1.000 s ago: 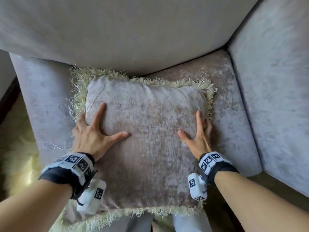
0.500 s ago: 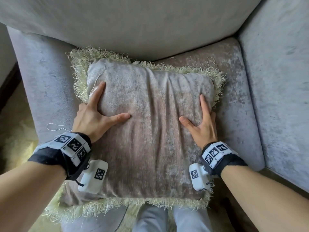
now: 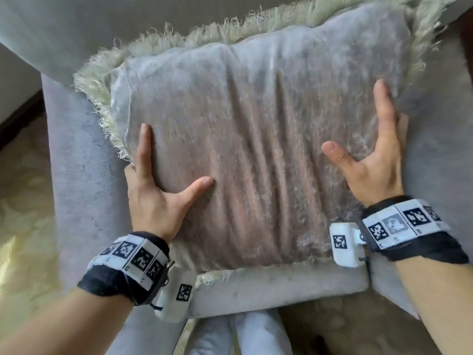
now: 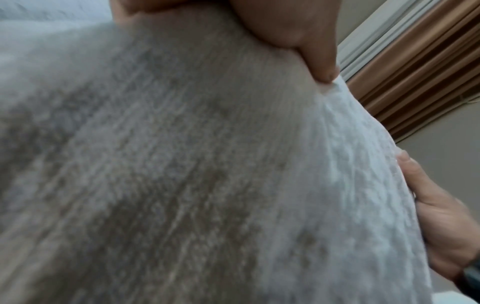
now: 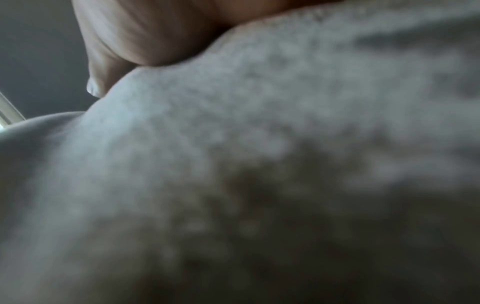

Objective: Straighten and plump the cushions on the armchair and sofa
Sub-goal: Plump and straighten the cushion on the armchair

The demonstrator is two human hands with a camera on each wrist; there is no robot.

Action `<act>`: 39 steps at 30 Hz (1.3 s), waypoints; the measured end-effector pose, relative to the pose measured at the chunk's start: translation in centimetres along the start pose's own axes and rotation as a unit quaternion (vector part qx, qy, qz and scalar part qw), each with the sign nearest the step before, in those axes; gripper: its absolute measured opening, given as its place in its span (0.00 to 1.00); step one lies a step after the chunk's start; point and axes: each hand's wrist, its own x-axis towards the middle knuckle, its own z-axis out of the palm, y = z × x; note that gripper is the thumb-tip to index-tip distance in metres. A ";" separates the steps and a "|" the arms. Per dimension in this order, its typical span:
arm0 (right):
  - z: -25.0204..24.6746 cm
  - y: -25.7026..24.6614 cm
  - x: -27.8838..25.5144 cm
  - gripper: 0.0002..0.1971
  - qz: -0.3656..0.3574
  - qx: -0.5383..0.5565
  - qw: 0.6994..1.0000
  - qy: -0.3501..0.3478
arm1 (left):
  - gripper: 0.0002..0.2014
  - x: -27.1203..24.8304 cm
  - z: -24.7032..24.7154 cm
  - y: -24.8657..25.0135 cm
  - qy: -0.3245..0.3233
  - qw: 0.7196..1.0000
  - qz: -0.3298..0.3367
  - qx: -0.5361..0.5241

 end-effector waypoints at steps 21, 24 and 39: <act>6.4 5.8 5.9 0.58 -0.044 0.027 0.990 0.128 | 0.53 8.6 8.5 -2.5 0.153 0.969 0.151 -0.124; 6.0 5.7 6.1 0.56 -0.045 0.015 0.993 0.112 | 0.52 8.7 8.7 -2.8 0.162 0.970 0.149 -0.104; -6.1 -2.7 1.3 0.28 0.186 -0.043 0.978 -0.088 | 0.23 1.4 5.0 10.9 0.000 0.972 0.192 0.132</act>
